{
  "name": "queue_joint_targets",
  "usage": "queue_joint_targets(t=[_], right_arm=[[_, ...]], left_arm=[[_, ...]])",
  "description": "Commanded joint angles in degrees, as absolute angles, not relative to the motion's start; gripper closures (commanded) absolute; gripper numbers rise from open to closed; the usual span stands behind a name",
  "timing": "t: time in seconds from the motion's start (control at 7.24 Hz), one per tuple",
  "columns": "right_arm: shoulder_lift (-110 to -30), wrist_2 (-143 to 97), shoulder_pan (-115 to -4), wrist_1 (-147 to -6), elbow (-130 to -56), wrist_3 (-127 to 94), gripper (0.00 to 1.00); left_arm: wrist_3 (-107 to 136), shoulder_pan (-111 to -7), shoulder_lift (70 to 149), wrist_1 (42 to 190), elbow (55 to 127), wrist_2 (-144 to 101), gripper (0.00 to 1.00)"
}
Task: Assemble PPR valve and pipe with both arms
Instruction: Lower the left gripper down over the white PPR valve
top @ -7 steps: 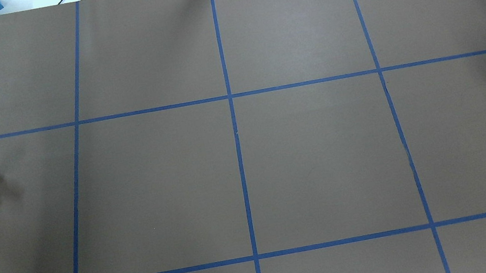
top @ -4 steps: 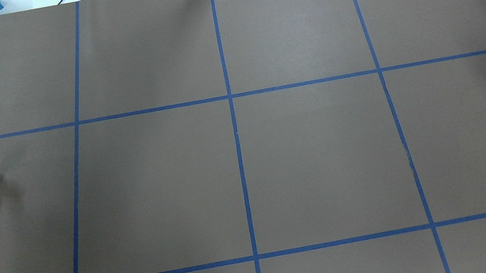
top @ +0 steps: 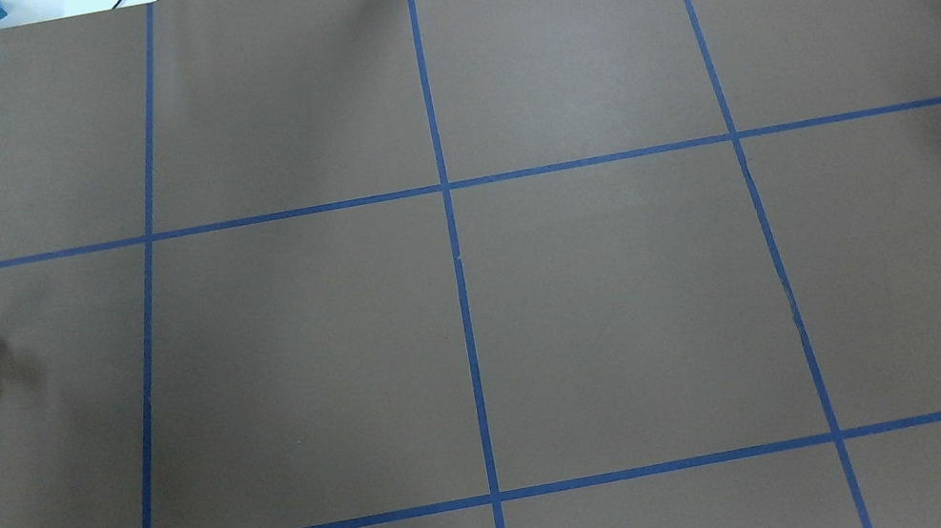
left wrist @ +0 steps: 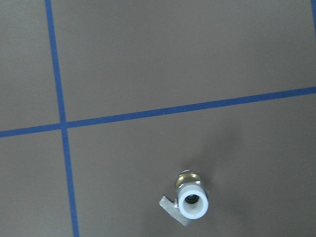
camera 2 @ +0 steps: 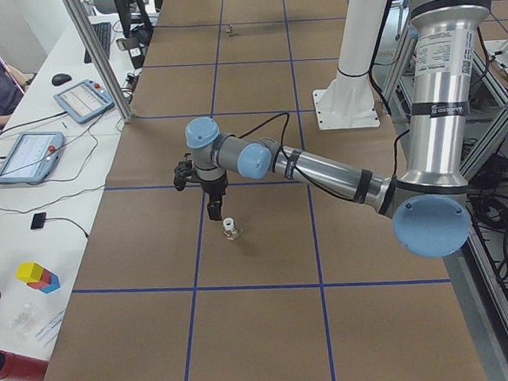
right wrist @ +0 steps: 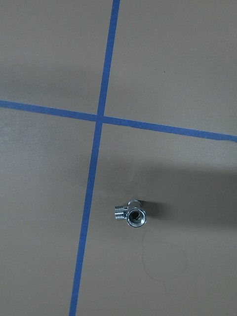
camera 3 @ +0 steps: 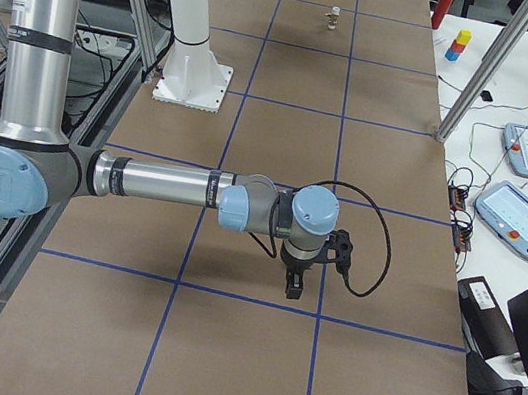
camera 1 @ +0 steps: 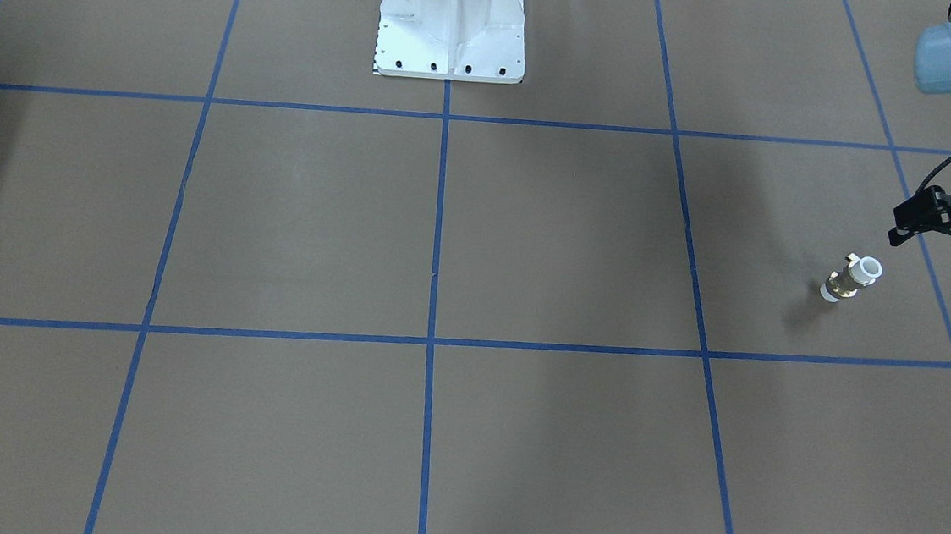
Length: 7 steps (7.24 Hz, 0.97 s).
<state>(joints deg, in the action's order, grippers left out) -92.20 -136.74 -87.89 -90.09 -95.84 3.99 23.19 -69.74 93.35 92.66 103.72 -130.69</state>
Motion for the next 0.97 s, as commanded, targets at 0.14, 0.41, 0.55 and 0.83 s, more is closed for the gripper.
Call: queue_joint_targets(t=[0.14,0.41,0.55,0.83], right_arm=[[-92.20,-137.11,-87.89,-90.09,-95.80,3.96,0.00],[-92.20,-136.93,-87.89,-90.09,-95.71,4.04,0.00],[-92.11,-136.76,-87.89,-90.09,-95.54,4.04,0.00],[-92.20,-136.84,-87.89,-90.09,-95.45,4.04,0.00]], left_arm=[[24.87,-67.41,92.64,104.49,95.38,-128.67,0.00],[27.22,-66.45,93.16,104.59,95.71,-128.93,0.00],[28.46,-65.75,93.51,104.50,96.15,-129.11,0.00],[29.00,-63.30,93.43,104.50,95.89,-128.76,0.00]])
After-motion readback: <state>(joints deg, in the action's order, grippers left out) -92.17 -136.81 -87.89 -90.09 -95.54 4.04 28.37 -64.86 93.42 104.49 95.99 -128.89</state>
